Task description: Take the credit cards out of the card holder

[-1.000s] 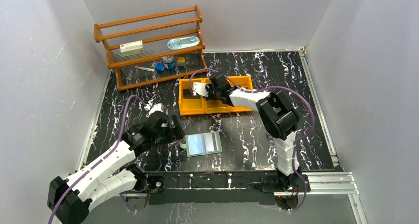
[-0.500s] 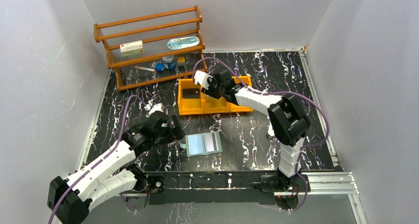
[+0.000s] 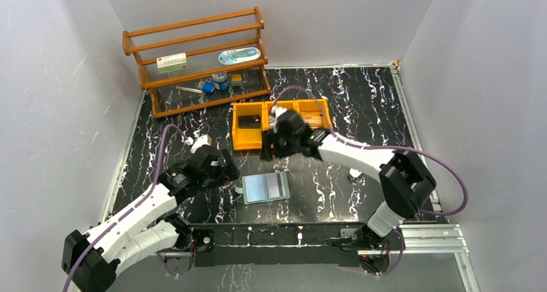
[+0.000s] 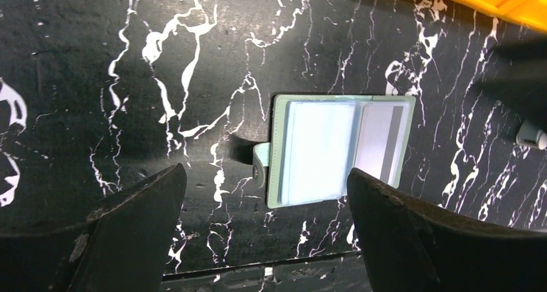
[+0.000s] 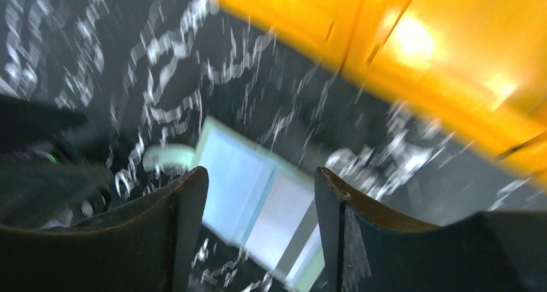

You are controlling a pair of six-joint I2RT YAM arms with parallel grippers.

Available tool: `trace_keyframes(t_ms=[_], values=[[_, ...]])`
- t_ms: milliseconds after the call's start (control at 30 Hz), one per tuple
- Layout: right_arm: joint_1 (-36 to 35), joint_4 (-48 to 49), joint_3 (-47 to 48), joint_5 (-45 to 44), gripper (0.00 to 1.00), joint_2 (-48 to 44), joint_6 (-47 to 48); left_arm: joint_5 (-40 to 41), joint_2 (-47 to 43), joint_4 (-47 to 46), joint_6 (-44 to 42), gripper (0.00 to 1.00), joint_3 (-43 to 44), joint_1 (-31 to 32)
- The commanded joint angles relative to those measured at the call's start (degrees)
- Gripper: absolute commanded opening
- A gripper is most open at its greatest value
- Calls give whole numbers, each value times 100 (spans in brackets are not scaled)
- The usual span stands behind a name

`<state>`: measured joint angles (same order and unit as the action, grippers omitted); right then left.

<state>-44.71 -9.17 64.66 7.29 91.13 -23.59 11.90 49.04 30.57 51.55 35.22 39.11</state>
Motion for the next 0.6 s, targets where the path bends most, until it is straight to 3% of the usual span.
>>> trace_keyframes(t_ms=[0, 167, 567], values=[[-978, -519, -307, -1069, 71, -128, -1549, 550, -159, 451, 398, 95, 121, -2], [-1598, -897, -193, -2081, 76, 58, -1912, 1189, -347, 1228, 832, 95, 230, 0], [-2299, -1409, 719, -2352, 79, 1249, -1817, 1867, -1215, 1975, 1460, 95, 122, 0]])
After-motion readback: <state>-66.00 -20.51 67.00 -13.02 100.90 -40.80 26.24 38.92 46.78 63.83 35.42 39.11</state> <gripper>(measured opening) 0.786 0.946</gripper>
